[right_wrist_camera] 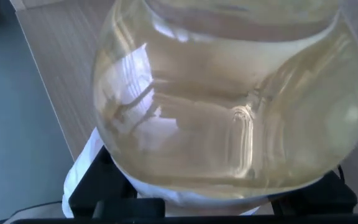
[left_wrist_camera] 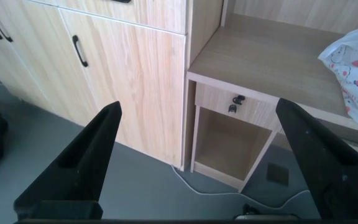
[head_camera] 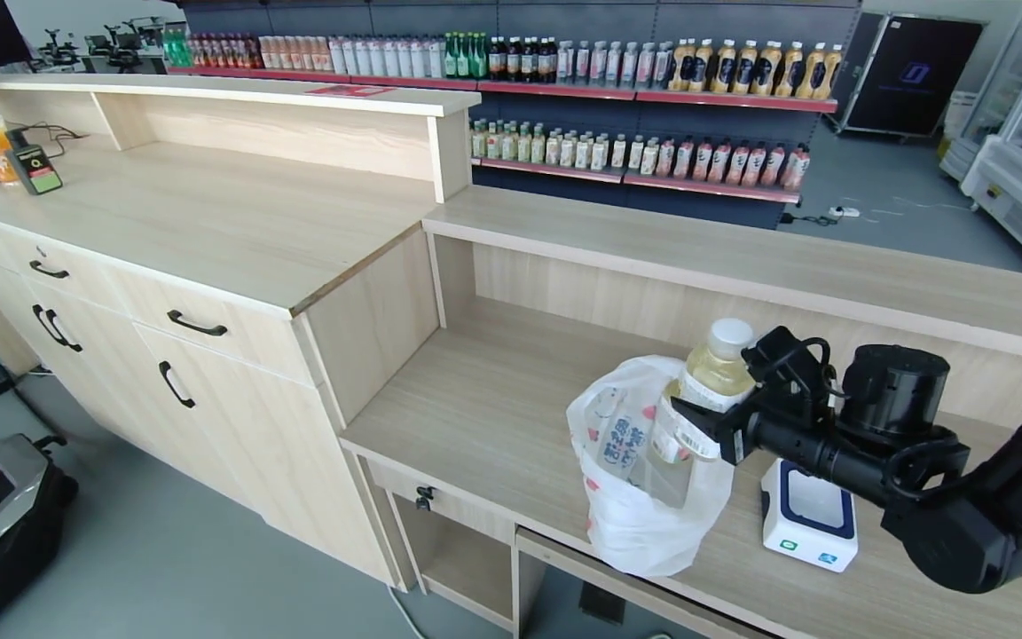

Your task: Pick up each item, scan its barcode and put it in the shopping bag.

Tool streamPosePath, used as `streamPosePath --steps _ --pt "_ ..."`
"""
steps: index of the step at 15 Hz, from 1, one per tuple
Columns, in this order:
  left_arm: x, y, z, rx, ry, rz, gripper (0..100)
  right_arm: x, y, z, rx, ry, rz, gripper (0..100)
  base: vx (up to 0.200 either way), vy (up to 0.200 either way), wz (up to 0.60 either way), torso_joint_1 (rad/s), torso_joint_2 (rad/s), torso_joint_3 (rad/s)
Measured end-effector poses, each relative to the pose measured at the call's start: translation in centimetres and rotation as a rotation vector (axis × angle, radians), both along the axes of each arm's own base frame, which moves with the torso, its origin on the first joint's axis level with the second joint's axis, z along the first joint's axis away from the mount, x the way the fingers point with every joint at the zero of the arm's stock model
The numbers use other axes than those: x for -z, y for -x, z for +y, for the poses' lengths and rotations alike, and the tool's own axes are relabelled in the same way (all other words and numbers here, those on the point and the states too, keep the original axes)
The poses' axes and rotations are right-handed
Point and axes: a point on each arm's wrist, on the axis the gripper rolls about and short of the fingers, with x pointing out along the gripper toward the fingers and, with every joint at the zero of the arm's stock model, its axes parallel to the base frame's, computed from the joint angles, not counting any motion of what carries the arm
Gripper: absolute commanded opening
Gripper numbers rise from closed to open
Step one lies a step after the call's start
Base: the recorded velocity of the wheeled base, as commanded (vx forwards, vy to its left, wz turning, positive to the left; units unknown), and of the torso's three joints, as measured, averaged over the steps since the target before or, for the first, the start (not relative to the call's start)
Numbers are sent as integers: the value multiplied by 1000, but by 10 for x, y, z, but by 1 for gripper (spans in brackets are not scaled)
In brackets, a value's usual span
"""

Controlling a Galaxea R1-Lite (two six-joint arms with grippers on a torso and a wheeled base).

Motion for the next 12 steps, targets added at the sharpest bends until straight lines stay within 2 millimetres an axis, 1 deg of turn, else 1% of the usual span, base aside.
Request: streamPosePath --steps 4,7,12 --pt "0 0 0 0 0 0 100 13 0 -9 31 -15 52 0 0 0 0 0 0 0" --pt "0 0 0 0 0 0 100 23 -5 -10 36 -25 47 0 0 0 0 0 0 0" --pt "0 0 0 0 0 0 100 51 -14 -9 31 -54 75 0 0 0 0 0 0 0"
